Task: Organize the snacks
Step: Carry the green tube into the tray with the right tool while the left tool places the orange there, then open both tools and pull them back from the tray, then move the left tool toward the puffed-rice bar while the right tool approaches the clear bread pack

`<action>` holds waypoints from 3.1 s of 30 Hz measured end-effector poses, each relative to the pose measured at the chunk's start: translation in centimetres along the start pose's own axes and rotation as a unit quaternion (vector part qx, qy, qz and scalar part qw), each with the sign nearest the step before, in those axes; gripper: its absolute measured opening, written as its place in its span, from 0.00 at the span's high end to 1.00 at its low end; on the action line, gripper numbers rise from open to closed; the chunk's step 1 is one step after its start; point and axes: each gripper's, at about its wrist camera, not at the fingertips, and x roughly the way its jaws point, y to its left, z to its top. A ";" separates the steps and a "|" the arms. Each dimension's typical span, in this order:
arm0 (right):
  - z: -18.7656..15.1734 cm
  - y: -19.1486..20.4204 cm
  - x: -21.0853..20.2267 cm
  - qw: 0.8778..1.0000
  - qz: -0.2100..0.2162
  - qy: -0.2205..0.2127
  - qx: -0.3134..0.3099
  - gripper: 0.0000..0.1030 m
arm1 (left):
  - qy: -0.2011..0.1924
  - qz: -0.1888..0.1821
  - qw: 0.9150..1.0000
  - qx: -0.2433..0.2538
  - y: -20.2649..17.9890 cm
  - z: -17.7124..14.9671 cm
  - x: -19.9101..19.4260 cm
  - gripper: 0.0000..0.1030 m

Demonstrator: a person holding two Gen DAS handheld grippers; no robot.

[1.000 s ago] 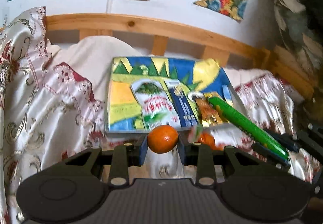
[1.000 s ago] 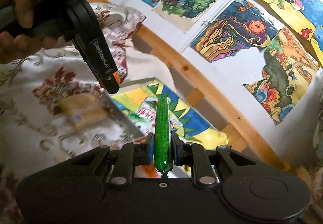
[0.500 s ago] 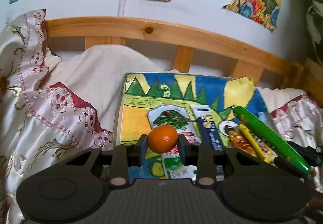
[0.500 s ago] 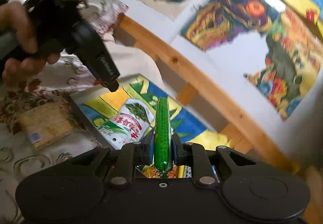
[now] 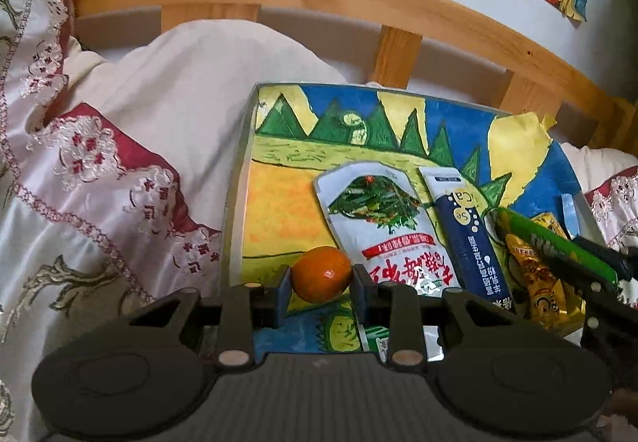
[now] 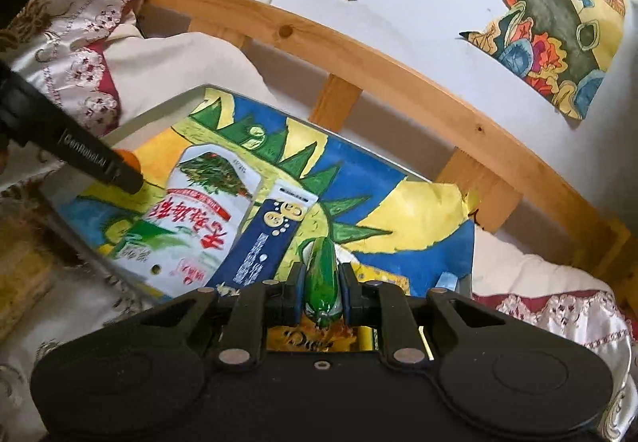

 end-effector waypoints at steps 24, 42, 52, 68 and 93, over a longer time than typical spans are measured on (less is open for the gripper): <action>-1.1 -0.5 0.4 0.998 0.035 0.022 0.052 0.47 | 0.010 0.015 1.000 0.006 -0.8 -0.3 -0.7 0.25; -1.0 -2.9 -8.7 0.986 0.054 -0.054 0.145 0.07 | -0.084 0.042 0.996 -0.007 -1.6 -2.9 -10.1 0.01; -1.4 -3.6 -13.7 0.980 0.055 -0.086 0.171 0.01 | -0.141 0.067 0.988 0.017 -2.9 -5.0 -15.5 0.01; -2.9 -2.4 -21.2 0.973 0.077 -0.122 0.180 0.01 | -0.164 0.062 0.984 -0.013 -1.7 -9.5 -21.9 0.01; -6.2 2.7 -22.9 0.980 0.105 -0.056 0.160 0.01 | -0.095 0.077 0.992 0.037 -1.1 -15.0 -22.1 0.01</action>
